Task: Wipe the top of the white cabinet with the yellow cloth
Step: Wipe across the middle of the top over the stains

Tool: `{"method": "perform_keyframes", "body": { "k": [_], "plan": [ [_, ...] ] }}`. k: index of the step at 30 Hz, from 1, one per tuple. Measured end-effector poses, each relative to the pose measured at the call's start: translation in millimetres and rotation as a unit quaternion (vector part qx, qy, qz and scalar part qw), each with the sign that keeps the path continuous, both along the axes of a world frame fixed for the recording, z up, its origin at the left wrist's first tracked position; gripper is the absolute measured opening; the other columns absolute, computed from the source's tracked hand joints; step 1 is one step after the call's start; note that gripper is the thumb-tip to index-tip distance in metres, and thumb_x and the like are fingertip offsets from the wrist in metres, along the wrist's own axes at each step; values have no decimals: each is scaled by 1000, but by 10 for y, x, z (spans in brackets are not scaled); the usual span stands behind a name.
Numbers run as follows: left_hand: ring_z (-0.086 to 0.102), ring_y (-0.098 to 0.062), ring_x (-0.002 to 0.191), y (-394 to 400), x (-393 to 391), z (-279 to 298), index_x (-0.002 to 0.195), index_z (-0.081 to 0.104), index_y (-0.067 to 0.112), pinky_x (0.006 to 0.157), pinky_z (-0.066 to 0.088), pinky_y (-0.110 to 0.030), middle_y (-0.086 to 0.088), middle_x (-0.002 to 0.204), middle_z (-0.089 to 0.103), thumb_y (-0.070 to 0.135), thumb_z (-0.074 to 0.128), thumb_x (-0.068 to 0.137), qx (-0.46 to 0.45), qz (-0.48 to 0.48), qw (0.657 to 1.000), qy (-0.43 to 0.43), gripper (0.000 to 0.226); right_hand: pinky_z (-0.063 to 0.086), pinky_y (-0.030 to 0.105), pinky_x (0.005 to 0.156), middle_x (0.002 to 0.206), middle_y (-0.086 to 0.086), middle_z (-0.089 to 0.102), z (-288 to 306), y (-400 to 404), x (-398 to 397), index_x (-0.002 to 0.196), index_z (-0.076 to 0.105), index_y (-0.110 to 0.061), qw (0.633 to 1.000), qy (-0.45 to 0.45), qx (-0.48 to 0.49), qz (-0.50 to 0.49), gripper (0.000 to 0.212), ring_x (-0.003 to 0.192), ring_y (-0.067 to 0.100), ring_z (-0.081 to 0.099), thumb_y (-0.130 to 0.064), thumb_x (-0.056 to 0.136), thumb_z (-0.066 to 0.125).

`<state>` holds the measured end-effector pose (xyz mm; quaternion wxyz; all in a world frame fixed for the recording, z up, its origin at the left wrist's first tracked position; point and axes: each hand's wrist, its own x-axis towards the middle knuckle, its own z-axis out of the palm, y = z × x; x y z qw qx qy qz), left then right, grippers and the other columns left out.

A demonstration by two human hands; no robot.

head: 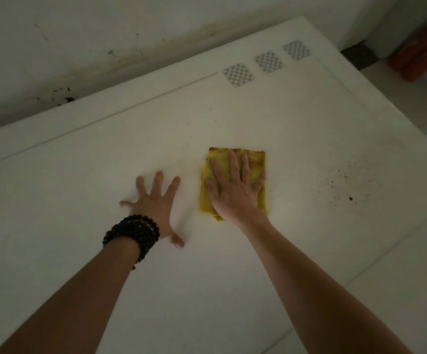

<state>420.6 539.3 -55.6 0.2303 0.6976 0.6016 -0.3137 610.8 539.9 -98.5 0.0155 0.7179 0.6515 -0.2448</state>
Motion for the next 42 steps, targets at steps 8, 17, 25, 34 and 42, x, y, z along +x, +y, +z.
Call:
{"method": "perform_keyframes", "body": {
  "k": [8, 17, 25, 34, 42],
  "plan": [
    [-22, -41, 143, -48, 4, 24, 144, -31, 39, 104, 28, -70, 1, 154, -36, 72, 83, 44, 22, 1, 1000, 2, 155, -23, 71, 108, 167, -6, -26, -4, -736, -285, 156, 2, -52, 998, -15, 10, 66, 58, 150, 26, -32, -64, 101, 13],
    [-25, -38, 143, -34, -27, -12, 143, -31, 43, 104, 23, -73, 4, 154, -36, 70, 84, 45, 14, 12, 1000, -7, 153, -23, 69, 110, 168, -5, -24, -31, 109, -190, 157, -4, -50, 999, -13, 4, -36, 57, 152, 26, -28, -61, 103, 12],
    [-24, -43, 142, -18, 11, 39, 145, -30, 38, 101, 25, -76, 0, 154, -36, 66, 86, 47, 8, 5, 1000, -10, 154, -22, 69, 110, 169, 0, -21, -20, -949, -233, 158, 0, -48, 999, -32, 17, -8, 61, 153, 30, -24, -62, 101, 17],
    [-24, -46, 141, -19, 0, 32, 144, -33, 36, 100, 27, -76, -2, 154, -37, 69, 84, 47, 6, -7, 1000, -8, 155, -17, 71, 113, 168, -8, -23, -6, -400, -26, 156, 2, -53, 999, -50, 6, -13, 59, 153, 26, -25, -66, 101, 17],
    [-26, -47, 140, 24, 7, -5, 143, -35, 35, 100, 25, -77, -3, 151, -41, 69, 83, 50, -5, -11, 1000, 3, 154, -14, 71, 114, 169, -6, -20, -26, 371, 157, 156, -1, -53, 999, -49, 5, 3, 59, 154, 26, -21, -63, 101, 17]
  ]
}}
